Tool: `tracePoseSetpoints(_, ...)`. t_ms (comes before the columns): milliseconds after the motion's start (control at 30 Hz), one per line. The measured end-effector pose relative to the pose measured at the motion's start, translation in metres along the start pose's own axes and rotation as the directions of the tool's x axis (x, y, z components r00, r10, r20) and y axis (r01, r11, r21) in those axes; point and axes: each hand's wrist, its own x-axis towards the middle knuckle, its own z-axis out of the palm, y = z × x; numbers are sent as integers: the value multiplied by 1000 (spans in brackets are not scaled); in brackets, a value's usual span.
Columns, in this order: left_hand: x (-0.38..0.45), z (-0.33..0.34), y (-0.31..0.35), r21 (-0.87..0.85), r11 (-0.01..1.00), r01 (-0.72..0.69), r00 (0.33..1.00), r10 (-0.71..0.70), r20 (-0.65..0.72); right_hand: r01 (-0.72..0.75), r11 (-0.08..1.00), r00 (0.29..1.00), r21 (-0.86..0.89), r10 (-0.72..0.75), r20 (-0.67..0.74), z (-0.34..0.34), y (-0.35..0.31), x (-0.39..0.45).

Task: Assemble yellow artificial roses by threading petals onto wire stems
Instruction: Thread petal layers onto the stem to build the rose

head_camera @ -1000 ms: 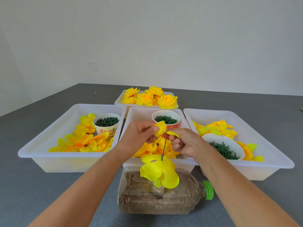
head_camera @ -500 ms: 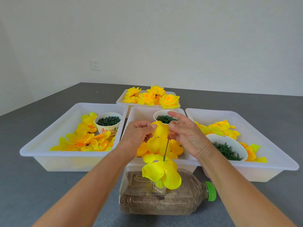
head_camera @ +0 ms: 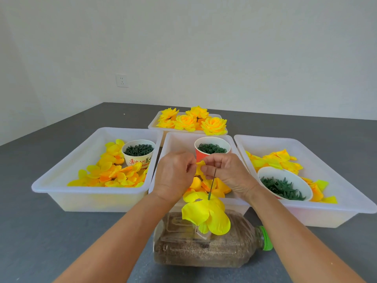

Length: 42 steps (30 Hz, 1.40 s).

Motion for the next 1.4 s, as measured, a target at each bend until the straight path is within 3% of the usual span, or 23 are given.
tracePoseSetpoints(67,2,0,-1,17,999,46,998,-46,-31,-12,999,999,-31,13,35,0,1,-1)
tracePoseSetpoints(133,5,0,-4,-88,985,147,989,-146,25,-14,998,999,-67,16,31,2,2,-1)
tracePoseSetpoints(267,6,0,-5,-250,943,219,973,-193,125,16,999,989,-50,-23,-146,0,2,1)
tracePoseSetpoints(400,6,-2,-7,-448,822,351,934,-272,232,-2,992,988,-129,-18,-152,-2,4,0)
tracePoseSetpoints(500,6,-3,-10,-528,738,421,907,-330,262,-18,998,993,-63,11,-121,-1,2,-2)
tracePoseSetpoints(867,4,-5,-7,-583,648,490,871,-342,353,-10,997,985,-80,-4,-171,-3,4,-3)
tracePoseSetpoints(1100,6,-1,-11,-545,677,495,869,-393,301,-21,994,980,-105,-1,-201,-2,5,-1)
tracePoseSetpoints(1400,6,-3,-14,-650,558,516,851,-423,312,-176,982,949,67,188,-253,-4,5,1)
